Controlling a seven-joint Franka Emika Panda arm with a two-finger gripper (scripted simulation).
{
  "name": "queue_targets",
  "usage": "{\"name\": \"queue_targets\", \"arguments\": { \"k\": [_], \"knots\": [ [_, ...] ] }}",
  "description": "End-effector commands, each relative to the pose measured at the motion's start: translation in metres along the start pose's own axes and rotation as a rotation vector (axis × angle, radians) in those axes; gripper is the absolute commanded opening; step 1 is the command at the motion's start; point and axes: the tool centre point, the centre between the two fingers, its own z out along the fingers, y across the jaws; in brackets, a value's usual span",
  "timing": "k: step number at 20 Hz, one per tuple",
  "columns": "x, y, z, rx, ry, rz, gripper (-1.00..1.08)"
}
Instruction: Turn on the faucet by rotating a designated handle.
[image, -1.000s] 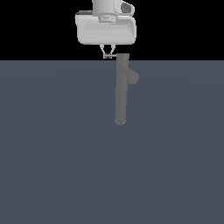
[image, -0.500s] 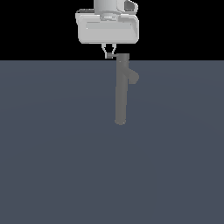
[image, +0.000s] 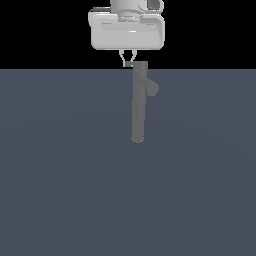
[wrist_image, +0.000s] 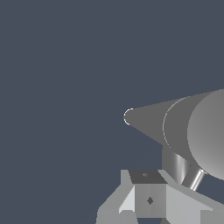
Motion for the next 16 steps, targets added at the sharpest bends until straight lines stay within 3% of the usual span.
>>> {"name": "queue_targets", "arguments": {
  "k": [1, 8, 9, 10, 16],
  "knots": [
    [-0.005, 0.01, 0.0, 0.0, -0.003, 0.003, -1.0],
    [-0.025, 0.049, -0.001, 0.001, -0.014, 0.01, -1.0],
    [-0.025, 0.049, -0.001, 0.001, -0.014, 0.01, -1.0],
    [-0.014, 0.02, 0.0, 0.005, -0.001, -0.032, -1.0],
    [-0.007, 0.057, -0.001, 0.003, -0.008, -0.01, -1.0]
  ]
}}
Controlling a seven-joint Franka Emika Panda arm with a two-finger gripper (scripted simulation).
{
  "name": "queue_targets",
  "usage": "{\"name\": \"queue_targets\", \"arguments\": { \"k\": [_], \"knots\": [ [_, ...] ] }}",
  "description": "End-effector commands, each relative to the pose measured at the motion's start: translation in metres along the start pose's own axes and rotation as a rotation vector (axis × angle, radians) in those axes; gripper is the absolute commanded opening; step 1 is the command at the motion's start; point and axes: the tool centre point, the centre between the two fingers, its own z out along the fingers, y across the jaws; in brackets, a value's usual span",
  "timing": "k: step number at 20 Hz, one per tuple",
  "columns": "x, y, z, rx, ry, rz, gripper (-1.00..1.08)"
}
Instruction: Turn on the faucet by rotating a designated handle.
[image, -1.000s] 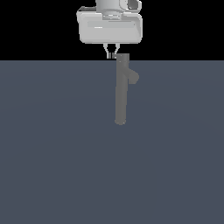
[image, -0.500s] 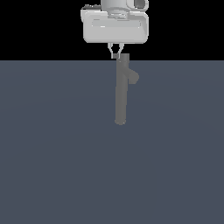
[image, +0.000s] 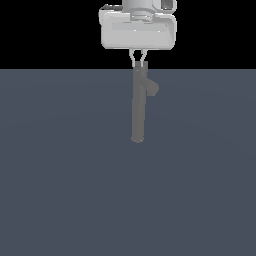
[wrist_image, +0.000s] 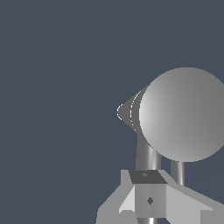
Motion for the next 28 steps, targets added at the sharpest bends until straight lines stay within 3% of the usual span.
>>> {"name": "queue_targets", "arguments": {
  "k": [1, 7, 8, 28],
  "knots": [
    [0.003, 0.036, -0.001, -0.011, 0.007, 0.039, -1.0],
    [0.006, 0.066, -0.002, -0.012, 0.002, 0.056, -1.0],
    [0.001, 0.022, 0.0, 0.01, -0.024, 0.001, -1.0],
    [0.051, 0.078, -0.002, -0.011, 0.001, 0.054, -1.0]
  ]
}}
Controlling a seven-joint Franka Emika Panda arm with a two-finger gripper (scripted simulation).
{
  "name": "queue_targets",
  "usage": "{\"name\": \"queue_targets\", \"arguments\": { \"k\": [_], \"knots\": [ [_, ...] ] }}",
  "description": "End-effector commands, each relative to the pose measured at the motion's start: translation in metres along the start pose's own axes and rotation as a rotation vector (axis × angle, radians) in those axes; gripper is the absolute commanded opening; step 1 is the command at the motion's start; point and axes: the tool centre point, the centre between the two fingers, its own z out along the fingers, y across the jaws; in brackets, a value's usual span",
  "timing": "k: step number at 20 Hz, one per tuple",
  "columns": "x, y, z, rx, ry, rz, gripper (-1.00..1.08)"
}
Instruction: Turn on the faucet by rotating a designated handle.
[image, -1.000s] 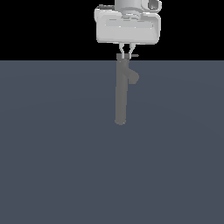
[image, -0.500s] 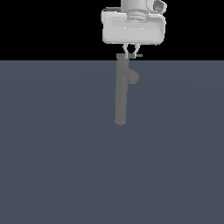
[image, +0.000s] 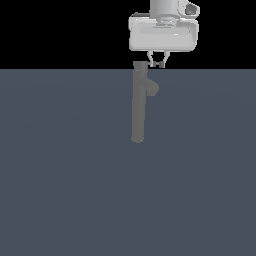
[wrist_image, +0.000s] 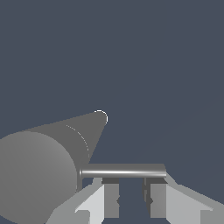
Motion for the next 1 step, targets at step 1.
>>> {"name": "queue_targets", "arguments": {
  "k": [1],
  "knots": [
    [0.0219, -0.0027, -0.0032, -0.008, 0.043, -0.004, -1.0]
  ]
}}
